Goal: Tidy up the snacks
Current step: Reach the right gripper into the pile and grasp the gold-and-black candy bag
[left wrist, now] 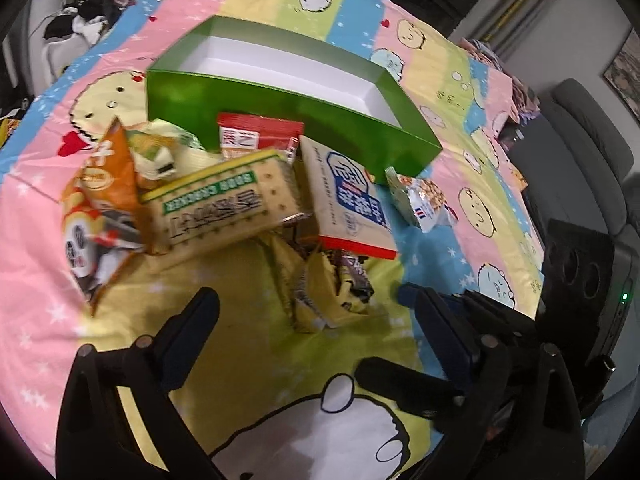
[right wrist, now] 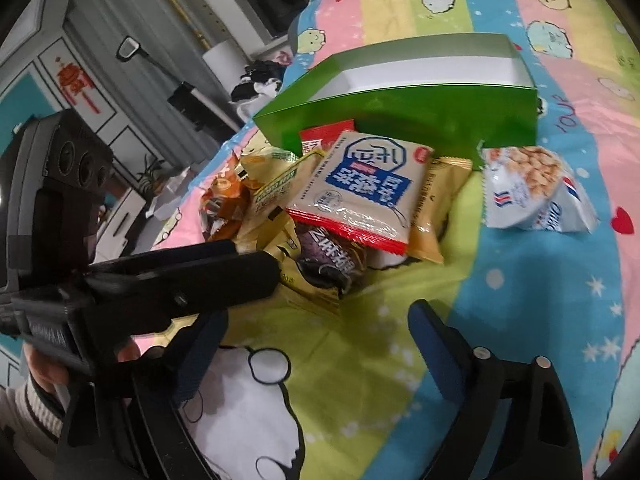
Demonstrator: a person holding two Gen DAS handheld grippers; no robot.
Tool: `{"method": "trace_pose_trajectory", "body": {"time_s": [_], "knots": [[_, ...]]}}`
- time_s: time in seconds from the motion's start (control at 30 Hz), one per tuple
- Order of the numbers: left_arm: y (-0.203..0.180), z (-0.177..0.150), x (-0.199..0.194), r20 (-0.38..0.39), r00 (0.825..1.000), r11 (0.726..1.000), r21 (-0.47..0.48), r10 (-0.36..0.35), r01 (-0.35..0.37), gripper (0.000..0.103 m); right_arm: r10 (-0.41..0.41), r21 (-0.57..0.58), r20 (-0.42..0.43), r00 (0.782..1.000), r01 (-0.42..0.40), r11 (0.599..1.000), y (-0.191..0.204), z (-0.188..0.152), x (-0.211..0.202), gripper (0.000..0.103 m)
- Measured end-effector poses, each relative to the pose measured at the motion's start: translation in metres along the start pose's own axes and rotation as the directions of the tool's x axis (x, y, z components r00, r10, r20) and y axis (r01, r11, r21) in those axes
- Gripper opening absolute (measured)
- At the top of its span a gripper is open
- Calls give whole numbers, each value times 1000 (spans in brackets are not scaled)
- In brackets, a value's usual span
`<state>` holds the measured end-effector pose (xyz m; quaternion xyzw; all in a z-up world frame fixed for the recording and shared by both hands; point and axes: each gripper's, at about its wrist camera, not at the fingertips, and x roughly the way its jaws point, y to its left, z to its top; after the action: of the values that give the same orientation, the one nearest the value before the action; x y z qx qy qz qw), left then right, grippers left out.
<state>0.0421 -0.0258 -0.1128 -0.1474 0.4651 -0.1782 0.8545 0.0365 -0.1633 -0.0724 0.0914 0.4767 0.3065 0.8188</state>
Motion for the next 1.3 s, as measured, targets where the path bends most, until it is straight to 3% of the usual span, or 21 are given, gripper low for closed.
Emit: {"method": "trace_pose_trajectory", "body": {"time_s": [0.3,0.43,0.93,1.3], "knots": [[11,7,19,-43,999,1000,-17,-15,15,74,18,-14,3,1000,-18,1000,0,9,16,77],[13,10,24,-52,998,999,-35,-33,32,54,32,-20,0,999,-32,999,0,12,21,68],[11,7,19,-50,998,998,-40,-40,39,44,39,-16,-7,999,-39,999,1,8,22,43],[-5,-11,-25,2,999,999,-19,-43,43,44,49,-74,19,999,-48,996,39,-2,-8,43]]}}
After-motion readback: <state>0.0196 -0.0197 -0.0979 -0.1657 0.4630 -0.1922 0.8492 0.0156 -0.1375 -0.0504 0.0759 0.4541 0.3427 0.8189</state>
